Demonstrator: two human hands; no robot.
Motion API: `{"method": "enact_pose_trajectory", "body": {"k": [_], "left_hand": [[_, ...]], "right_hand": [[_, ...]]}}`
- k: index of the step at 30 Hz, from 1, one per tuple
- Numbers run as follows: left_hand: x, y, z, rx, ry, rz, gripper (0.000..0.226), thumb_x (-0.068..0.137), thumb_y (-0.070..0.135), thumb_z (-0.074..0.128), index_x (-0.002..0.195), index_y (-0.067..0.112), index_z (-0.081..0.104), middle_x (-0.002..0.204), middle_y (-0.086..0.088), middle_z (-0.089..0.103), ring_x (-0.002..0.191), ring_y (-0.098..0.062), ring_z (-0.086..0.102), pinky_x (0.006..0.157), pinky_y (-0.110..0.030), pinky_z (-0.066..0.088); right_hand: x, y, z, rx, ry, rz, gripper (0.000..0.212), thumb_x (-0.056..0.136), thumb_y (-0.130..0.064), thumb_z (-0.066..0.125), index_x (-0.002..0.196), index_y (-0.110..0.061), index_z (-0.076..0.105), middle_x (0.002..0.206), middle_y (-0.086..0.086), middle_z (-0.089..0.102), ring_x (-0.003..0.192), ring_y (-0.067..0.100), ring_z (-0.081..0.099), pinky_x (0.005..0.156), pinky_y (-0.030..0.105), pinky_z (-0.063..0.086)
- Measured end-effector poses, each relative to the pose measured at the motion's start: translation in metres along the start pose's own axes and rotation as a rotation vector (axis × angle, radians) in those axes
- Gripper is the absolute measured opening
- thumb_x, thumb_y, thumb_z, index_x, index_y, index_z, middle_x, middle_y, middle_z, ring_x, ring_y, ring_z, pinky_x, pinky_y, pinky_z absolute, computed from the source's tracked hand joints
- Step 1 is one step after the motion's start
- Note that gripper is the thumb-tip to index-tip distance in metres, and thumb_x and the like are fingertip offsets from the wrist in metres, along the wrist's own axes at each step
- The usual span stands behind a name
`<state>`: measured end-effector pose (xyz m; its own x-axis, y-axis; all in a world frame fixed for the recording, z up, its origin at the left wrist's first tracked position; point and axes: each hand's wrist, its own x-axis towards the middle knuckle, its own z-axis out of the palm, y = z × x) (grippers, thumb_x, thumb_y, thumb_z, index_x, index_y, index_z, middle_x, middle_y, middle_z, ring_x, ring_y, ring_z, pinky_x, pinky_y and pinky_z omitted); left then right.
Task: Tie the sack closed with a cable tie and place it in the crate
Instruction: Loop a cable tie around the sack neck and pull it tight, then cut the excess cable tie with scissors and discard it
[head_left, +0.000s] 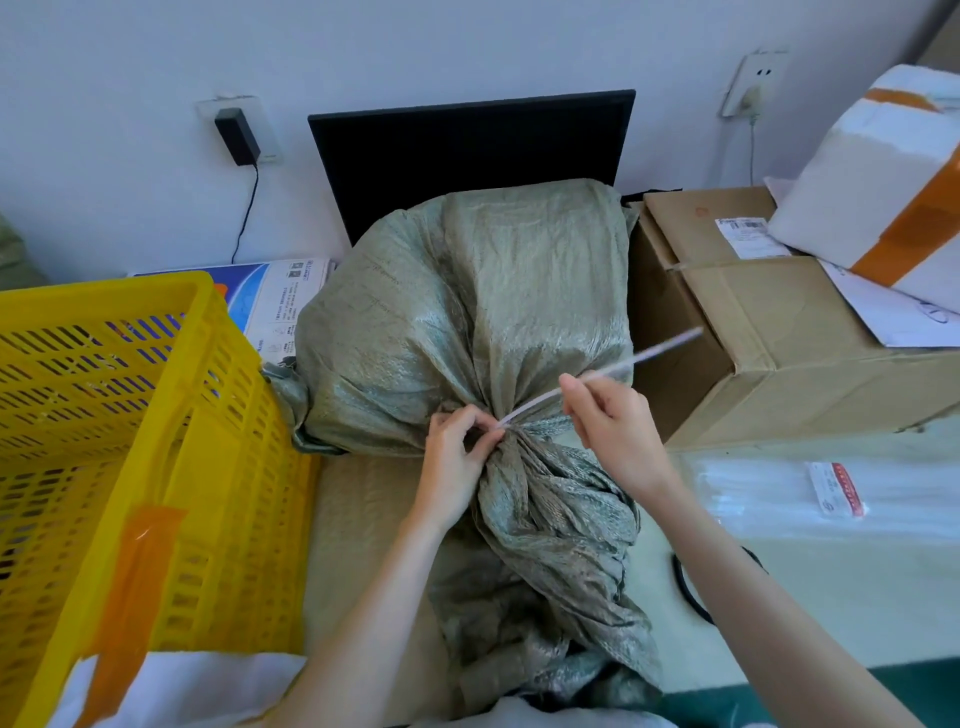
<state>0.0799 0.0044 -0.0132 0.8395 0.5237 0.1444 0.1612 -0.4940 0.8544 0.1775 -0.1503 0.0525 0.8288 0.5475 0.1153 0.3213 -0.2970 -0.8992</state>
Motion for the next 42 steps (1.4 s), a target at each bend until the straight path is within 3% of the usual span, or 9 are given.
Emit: {"method": "enact_pose_trajectory", "body": {"k": [5,9,13,16,19,29,33,37,42], "left_hand": [[-0.006,0.006,0.001,-0.005,0.018,-0.019,0.01,0.087,0.02,0.066,0.081,0.023,0.058,0.084,0.014,0.058,0.093,-0.013,0.044,0.077,-0.022,0.035],[-0.008,0.007,0.0,-0.002,-0.006,-0.03,0.008,0.089,0.022,0.064,0.084,0.019,0.06,0.085,0.012,0.059,0.094,-0.016,0.044,0.076,-0.02,0.035],[-0.01,0.007,0.0,0.029,-0.023,-0.005,0.007,0.089,0.022,0.063,0.085,0.017,0.06,0.085,0.01,0.059,0.093,-0.016,0.045,0.076,-0.02,0.036],[-0.014,0.006,0.002,0.051,-0.02,0.025,0.005,0.089,0.019,0.063,0.088,0.014,0.063,0.086,0.009,0.059,0.094,-0.019,0.046,0.08,-0.029,0.038],[-0.017,0.001,0.005,0.075,-0.025,0.048,0.004,0.089,0.016,0.063,0.088,0.012,0.063,0.088,0.003,0.062,0.093,-0.021,0.047,0.081,-0.033,0.04],[-0.021,-0.002,0.006,0.082,-0.029,0.039,0.004,0.09,0.015,0.061,0.091,0.011,0.063,0.091,0.003,0.062,0.096,-0.019,0.047,0.08,-0.028,0.037],[-0.022,-0.004,0.007,0.092,-0.03,0.037,0.005,0.091,0.014,0.061,0.092,0.011,0.064,0.091,0.003,0.062,0.097,-0.02,0.047,0.079,-0.024,0.036],[-0.022,-0.004,0.008,0.091,-0.03,0.037,0.004,0.091,0.015,0.061,0.092,0.012,0.063,0.093,0.003,0.063,0.099,-0.018,0.047,0.079,-0.011,0.033],[-0.021,-0.005,0.007,0.076,-0.042,0.023,0.005,0.091,0.015,0.06,0.094,0.013,0.064,0.093,0.005,0.062,0.1,-0.018,0.047,0.079,-0.01,0.034]], "right_hand": [[-0.017,0.024,-0.008,-0.172,-0.033,-0.023,0.019,0.094,-0.021,0.054,0.079,-0.009,0.054,0.06,0.008,0.053,0.051,0.013,0.041,0.054,0.032,0.036],[-0.034,0.063,-0.015,-0.468,-0.057,0.005,0.005,0.093,-0.016,0.051,0.092,-0.012,0.054,0.077,0.006,0.064,0.067,0.026,0.057,0.061,0.042,0.048],[-0.058,0.105,-0.024,-0.63,-0.056,0.122,0.015,0.091,-0.014,0.05,0.105,-0.01,0.055,0.102,0.008,0.062,0.09,0.032,0.058,0.075,0.04,0.046],[-0.077,0.13,-0.03,-0.797,-0.099,0.192,0.021,0.094,-0.02,0.048,0.112,-0.011,0.054,0.112,0.006,0.06,0.103,0.03,0.055,0.084,0.041,0.042],[-0.095,0.147,-0.036,-0.868,-0.148,0.244,0.025,0.092,-0.018,0.047,0.116,-0.011,0.053,0.115,0.007,0.058,0.107,0.03,0.052,0.088,0.041,0.04],[-0.123,0.165,-0.049,-0.962,-0.097,0.487,0.036,0.088,-0.01,0.046,0.124,-0.006,0.047,0.122,0.015,0.049,0.112,0.036,0.048,0.091,0.041,0.041],[-0.128,0.17,-0.047,-0.944,-0.071,0.5,0.032,0.09,-0.009,0.051,0.12,-0.001,0.045,0.114,0.019,0.054,0.105,0.038,0.053,0.083,0.04,0.044],[-0.125,0.17,-0.047,-0.888,-0.038,0.436,0.021,0.086,0.001,0.05,0.105,0.009,0.049,0.095,0.027,0.057,0.083,0.041,0.055,0.065,0.039,0.038],[-0.123,0.178,-0.042,-0.784,0.023,0.493,0.026,0.088,-0.004,0.052,0.11,0.0,0.038,0.101,0.021,0.057,0.074,0.033,0.051,0.049,0.033,0.031]]}}
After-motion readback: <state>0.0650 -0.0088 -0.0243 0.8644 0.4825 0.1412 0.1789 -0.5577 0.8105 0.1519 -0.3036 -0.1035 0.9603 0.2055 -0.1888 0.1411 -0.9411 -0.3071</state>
